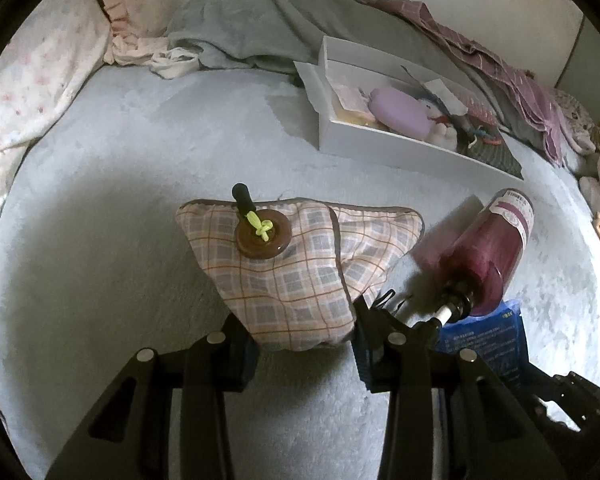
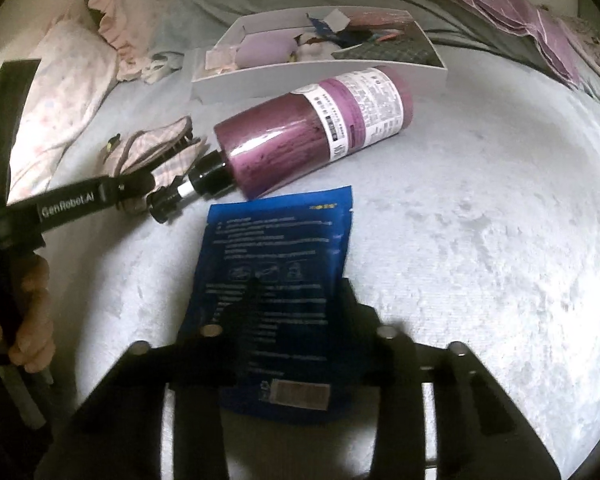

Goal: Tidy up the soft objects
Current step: 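Grasp the plaid button pouch with the left tool while the right tool grasps the blue packet, then carry the pouch into the tray and open the left tool while the right tool releases the blue packet there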

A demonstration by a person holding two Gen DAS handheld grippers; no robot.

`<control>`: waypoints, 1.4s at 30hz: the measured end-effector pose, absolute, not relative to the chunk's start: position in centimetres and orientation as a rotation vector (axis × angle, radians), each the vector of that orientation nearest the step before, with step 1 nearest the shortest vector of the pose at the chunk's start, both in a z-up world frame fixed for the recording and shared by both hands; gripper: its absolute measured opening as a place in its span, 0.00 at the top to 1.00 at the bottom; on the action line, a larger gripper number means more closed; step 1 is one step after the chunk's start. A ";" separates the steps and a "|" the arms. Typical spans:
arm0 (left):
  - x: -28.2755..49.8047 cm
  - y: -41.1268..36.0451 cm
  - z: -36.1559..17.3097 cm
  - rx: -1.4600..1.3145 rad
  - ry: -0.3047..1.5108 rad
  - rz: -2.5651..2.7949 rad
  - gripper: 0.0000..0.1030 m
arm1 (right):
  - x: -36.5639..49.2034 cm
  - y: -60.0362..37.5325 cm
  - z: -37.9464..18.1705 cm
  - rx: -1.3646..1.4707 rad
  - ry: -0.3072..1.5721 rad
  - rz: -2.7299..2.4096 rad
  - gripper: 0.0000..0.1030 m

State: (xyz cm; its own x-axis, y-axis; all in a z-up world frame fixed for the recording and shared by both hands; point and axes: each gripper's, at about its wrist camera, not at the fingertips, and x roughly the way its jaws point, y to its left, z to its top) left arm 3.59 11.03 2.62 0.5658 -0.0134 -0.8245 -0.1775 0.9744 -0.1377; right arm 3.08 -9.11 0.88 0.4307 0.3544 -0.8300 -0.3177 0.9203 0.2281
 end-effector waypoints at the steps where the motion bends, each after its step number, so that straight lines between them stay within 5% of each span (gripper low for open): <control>1: 3.6 10.9 2.7 -0.209 0.968 0.098 0.63 | 3.1 -9.2 1.0 0.052 1.042 0.429 0.78; 3: 3.6 10.8 2.8 -0.201 0.967 0.097 0.63 | 3.1 -9.6 1.3 0.083 1.035 0.456 0.91; 6: 3.6 10.5 2.9 -0.188 0.962 0.096 0.63 | 3.1 -9.9 2.2 0.118 1.007 0.492 0.95; 27: 4.4 9.8 8.0 -0.193 0.920 0.051 0.63 | 5.2 -13.5 10.0 0.279 0.870 0.562 0.98; 42: 13.4 4.4 14.2 -0.259 0.876 -0.115 0.63 | 14.4 -15.4 14.2 0.510 0.843 0.498 0.98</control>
